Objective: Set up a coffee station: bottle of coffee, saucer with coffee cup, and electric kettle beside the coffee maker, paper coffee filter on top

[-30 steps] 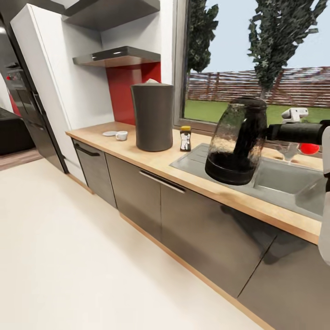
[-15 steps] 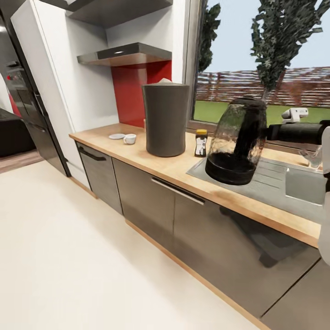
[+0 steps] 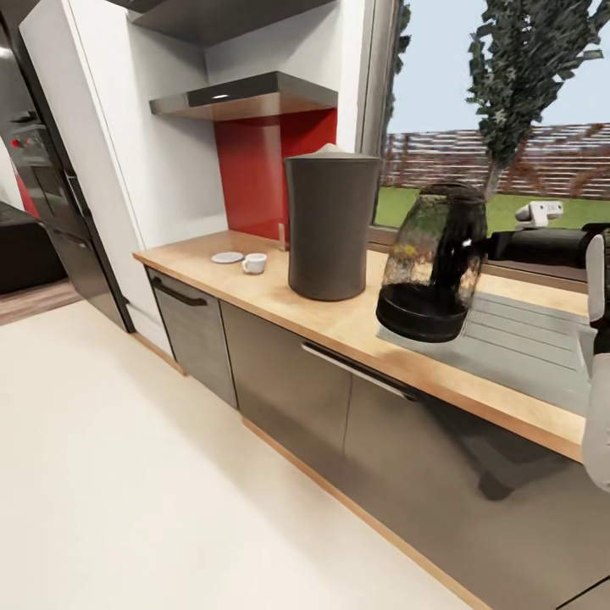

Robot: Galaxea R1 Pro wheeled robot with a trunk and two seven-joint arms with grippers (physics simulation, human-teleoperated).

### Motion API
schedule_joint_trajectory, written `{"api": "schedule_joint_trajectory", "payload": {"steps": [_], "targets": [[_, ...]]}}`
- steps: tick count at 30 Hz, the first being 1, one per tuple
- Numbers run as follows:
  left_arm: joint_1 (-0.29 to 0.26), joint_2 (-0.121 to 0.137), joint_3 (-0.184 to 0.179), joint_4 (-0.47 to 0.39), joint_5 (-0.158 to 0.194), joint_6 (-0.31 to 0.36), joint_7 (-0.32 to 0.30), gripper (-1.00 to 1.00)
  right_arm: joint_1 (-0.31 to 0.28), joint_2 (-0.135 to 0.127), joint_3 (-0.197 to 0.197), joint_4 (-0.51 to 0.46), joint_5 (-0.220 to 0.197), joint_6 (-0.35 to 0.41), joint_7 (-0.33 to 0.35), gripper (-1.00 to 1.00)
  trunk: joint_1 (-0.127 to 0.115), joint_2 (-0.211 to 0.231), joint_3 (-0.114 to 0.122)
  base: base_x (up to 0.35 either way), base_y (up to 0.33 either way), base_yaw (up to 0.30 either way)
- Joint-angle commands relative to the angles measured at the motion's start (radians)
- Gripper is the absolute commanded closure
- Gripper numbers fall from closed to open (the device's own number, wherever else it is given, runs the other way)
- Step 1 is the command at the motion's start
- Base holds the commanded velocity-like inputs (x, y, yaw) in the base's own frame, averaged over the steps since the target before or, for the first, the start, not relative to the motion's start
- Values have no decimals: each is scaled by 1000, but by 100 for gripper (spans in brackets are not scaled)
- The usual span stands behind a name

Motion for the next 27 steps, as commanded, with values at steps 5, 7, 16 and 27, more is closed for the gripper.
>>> {"api": "schedule_joint_trajectory", "payload": {"steps": [5, 7, 16, 27], "targets": [[0, 0, -6, 0, 11, -1, -5, -100, -1, 14, -2, 0, 9, 5, -65, 100, 0, 0, -1, 22, 22, 0], [0, 0, -6, 0, 11, -1, -5, -100, -1, 21, -2, 0, 12, 5, -76, 100, 0, 0, -1, 4, 4, 0], [0, 1, -6, 0, 11, -1, -6, -100, -1, 24, -2, 1, 14, 5, -87, 100, 0, 0, -1, 104, 123, 0], [0, 1, -6, 0, 11, -1, -6, -100, 13, 24, -2, 1, 13, 5, -87, 100, 0, 0, -1, 101, 101, 0]]}}
